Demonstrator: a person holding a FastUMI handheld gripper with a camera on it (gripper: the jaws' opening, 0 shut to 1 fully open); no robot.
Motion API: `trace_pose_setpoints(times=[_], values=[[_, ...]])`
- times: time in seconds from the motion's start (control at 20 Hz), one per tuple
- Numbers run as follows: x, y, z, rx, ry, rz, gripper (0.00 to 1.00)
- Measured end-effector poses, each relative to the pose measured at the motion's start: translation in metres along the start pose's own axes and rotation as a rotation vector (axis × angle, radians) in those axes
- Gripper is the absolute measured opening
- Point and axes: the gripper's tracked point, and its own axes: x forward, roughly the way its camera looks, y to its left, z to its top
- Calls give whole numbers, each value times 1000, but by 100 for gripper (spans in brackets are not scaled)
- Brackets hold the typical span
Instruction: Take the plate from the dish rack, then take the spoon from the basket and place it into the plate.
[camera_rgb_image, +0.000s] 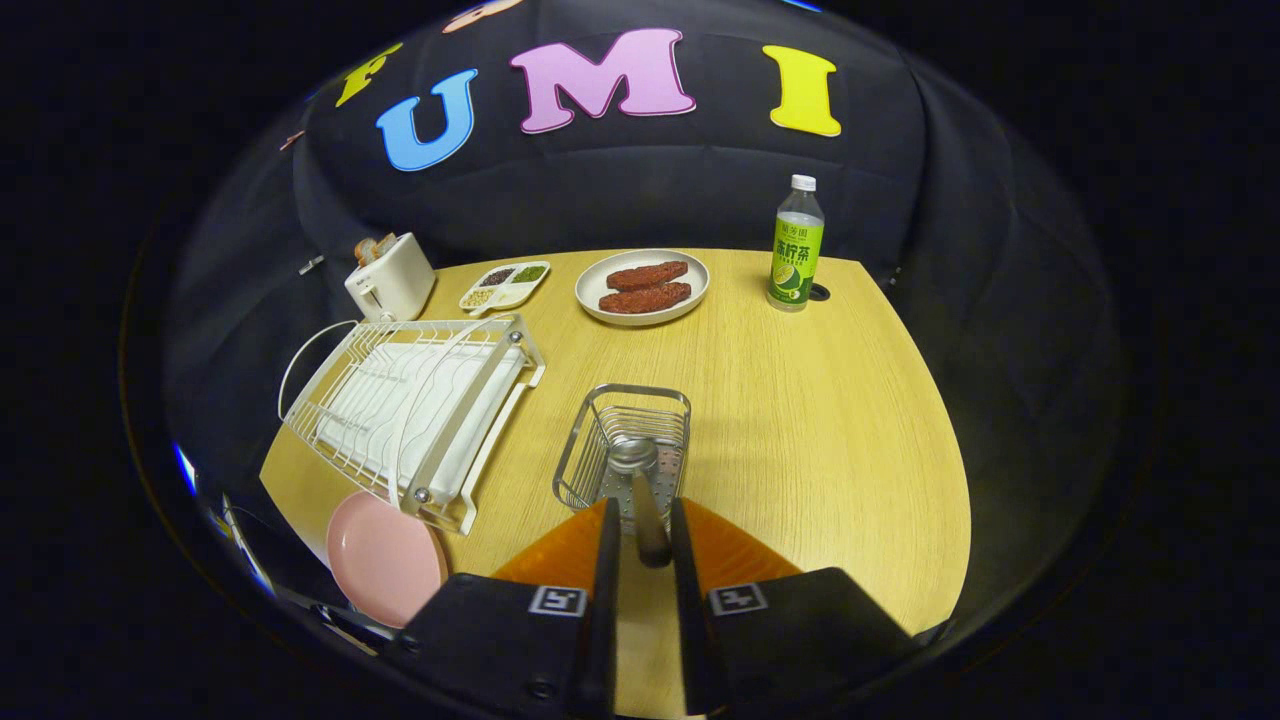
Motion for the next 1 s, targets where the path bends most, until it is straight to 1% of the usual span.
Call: trace_pose_setpoints(times=[0.05, 0.1, 0.25, 0.4, 0.8, 1.0], values=[[-1, 3, 2, 6, -2, 16, 19], [0, 5, 2, 1, -8, 20, 15], [-3, 6, 4, -7, -17, 26, 12], [-8, 8, 19, 22, -41, 35, 12], [-32, 9, 68, -16, -138, 16, 11], [-52, 18, 101, -2, -203, 13, 11]])
